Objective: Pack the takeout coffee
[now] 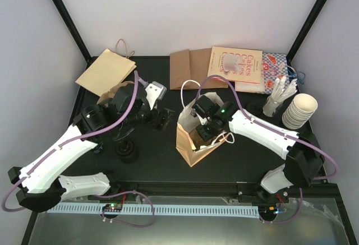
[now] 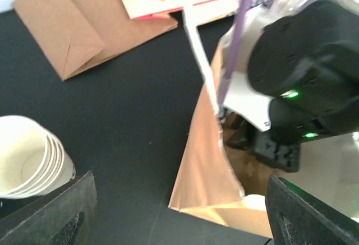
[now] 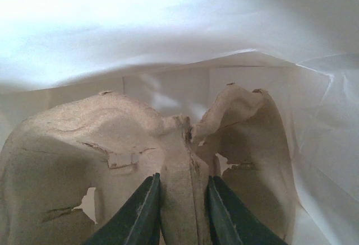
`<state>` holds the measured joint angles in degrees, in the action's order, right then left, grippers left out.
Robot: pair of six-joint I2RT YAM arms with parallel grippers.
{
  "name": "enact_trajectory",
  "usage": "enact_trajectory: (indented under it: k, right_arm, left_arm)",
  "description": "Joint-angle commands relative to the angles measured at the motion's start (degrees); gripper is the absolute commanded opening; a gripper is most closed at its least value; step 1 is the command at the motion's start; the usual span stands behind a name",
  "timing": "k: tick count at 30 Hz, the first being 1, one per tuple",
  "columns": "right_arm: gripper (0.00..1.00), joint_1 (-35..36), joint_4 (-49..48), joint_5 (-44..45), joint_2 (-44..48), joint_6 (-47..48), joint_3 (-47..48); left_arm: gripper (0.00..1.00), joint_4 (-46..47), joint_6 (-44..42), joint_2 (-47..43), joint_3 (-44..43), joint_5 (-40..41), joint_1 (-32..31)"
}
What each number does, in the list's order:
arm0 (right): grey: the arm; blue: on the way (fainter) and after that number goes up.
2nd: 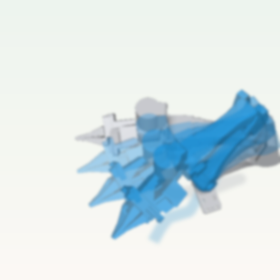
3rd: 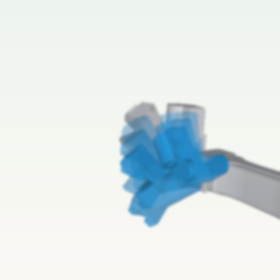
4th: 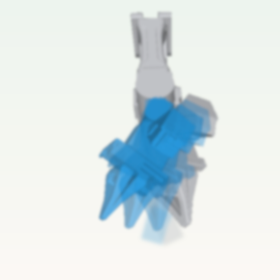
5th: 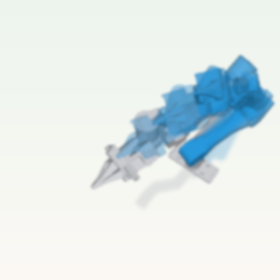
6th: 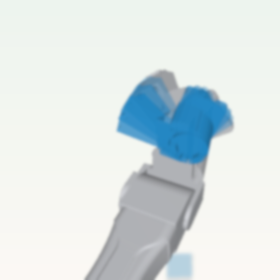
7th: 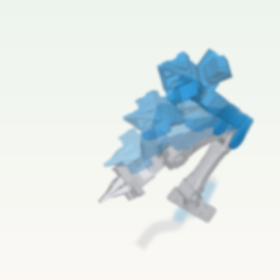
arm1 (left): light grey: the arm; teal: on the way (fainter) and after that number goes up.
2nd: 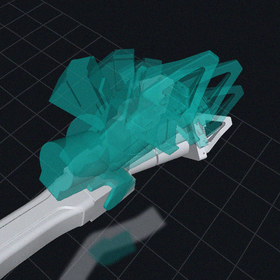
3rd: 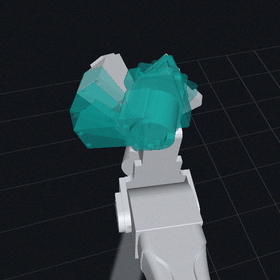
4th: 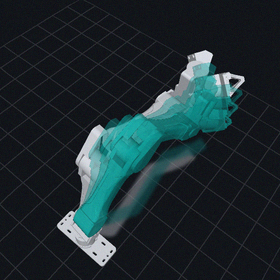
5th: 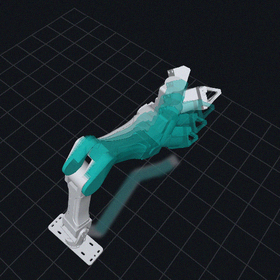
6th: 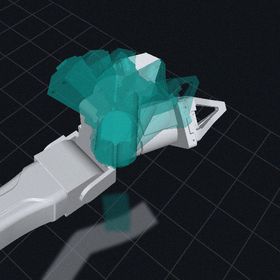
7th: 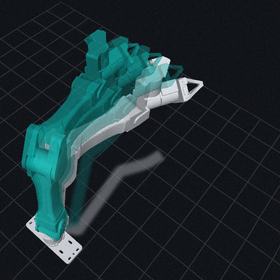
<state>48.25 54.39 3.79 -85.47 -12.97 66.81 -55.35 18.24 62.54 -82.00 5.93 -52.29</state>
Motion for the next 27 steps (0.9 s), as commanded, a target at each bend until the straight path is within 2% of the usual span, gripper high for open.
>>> enact_trajectory:
  k: [1,6,12,19,27]
  right_arm:
    - [0.24,0.33,-0.20,0.83,1.95,-0.36,-0.03]
    - [0.24,0.35,0.13,1.11,2.39,-0.49,-0.17]
    - [0.24,0.30,0.46,1.27,2.76,-0.65,-0.10]
    - [0.24,0.28,0.47,1.34,2.56,-0.65,-0.36]
    - [0.24,0.35,-0.16,1.52,2.80,-1.23,-1.07]
  left_arm:
    - [0.84,-0.09,-1.71,0.05,2.60,-4.65,4.54]
    - [0.85,-0.14,-5.28,3.74,2.73,-9.38,6.47]
    - [0.83,6.24,-8.28,7.02,2.51,-18.70,6.49]
    - [0.66,5.85,-9.48,15.34,-1.63,-21.01,6.45]
    - [0.32,1.52,-7.55,21.12,-5.59,-13.54,6.50]
